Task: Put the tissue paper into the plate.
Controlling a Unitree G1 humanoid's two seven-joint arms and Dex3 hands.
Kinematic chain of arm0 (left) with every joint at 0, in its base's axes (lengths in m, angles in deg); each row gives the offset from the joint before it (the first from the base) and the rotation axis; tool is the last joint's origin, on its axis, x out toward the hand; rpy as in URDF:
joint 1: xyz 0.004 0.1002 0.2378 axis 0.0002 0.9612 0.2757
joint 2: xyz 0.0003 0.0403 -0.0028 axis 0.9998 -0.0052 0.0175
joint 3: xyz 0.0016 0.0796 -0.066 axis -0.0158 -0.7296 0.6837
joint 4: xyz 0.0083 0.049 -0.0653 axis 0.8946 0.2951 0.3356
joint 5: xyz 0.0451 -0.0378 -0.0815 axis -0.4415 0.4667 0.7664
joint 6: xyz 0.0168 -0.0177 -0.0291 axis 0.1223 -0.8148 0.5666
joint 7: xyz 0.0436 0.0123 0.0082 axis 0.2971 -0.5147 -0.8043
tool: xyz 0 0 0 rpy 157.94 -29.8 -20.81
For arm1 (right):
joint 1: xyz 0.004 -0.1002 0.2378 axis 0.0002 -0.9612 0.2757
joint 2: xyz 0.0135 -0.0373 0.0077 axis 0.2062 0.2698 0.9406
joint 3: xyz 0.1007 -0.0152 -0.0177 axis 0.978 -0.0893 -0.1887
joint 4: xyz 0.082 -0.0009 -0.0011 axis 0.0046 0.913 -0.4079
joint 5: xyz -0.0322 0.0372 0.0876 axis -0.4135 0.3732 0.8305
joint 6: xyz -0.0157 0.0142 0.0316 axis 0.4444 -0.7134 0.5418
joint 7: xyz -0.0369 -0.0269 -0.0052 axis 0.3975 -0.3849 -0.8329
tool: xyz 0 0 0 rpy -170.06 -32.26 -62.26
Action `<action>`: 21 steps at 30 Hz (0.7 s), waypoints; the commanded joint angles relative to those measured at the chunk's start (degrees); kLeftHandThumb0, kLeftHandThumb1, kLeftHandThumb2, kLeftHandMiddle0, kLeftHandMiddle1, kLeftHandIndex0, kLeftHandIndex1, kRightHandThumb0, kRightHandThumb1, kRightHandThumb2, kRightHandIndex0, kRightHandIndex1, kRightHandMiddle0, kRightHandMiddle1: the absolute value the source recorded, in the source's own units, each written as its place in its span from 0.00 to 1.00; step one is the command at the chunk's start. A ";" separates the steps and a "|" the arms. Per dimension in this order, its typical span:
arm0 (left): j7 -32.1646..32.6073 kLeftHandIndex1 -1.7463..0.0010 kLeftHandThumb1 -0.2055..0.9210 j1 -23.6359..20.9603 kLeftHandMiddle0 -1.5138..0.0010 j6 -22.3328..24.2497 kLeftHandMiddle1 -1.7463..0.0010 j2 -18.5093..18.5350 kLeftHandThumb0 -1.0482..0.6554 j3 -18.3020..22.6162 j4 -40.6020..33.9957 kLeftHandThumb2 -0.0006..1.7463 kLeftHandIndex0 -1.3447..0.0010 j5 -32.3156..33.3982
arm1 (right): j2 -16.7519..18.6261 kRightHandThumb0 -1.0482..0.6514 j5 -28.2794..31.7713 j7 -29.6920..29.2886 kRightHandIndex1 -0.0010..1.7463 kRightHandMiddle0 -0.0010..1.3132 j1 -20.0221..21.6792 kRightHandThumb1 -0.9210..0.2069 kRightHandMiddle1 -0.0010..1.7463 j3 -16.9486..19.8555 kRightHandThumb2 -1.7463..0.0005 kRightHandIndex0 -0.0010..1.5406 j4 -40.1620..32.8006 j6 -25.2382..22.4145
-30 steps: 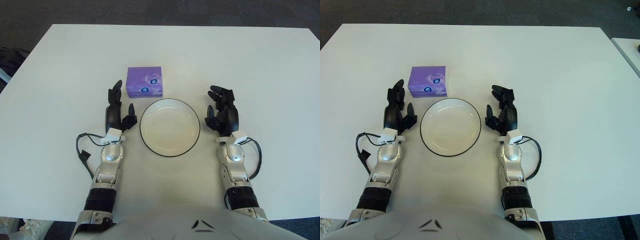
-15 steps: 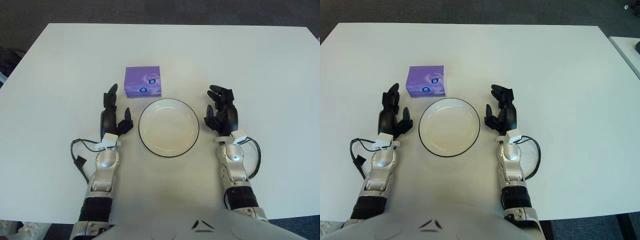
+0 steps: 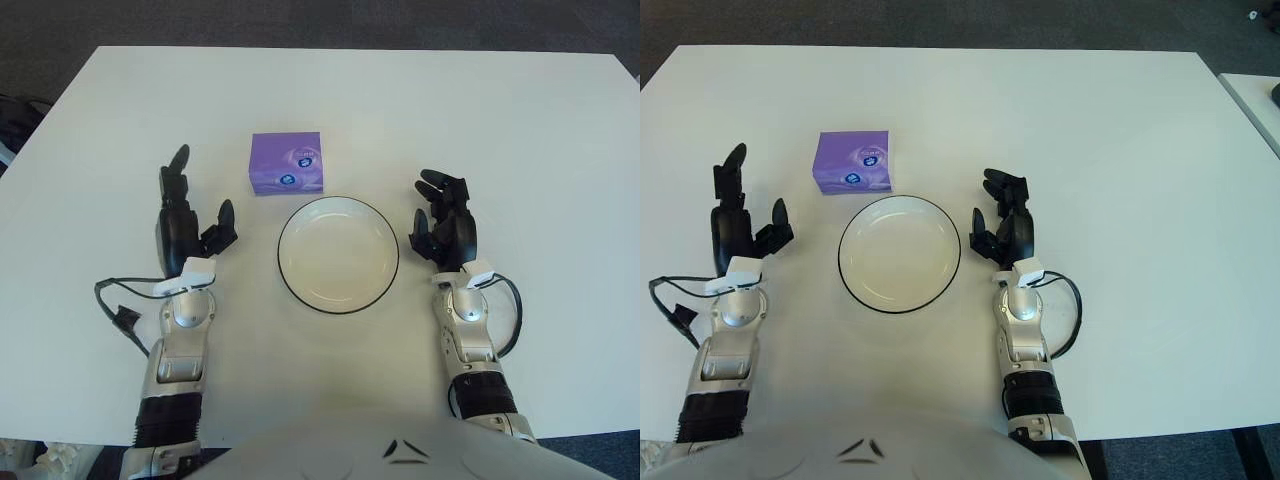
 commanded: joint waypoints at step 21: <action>7.09 0.74 1.00 -13.95 0.87 1.81 1.00 9.90 0.18 1.30 7.23 0.44 1.00 -10.59 | 0.08 0.39 -0.83 -0.75 0.52 0.01 -5.66 0.16 0.64 0.32 0.54 0.24 12.97 -0.53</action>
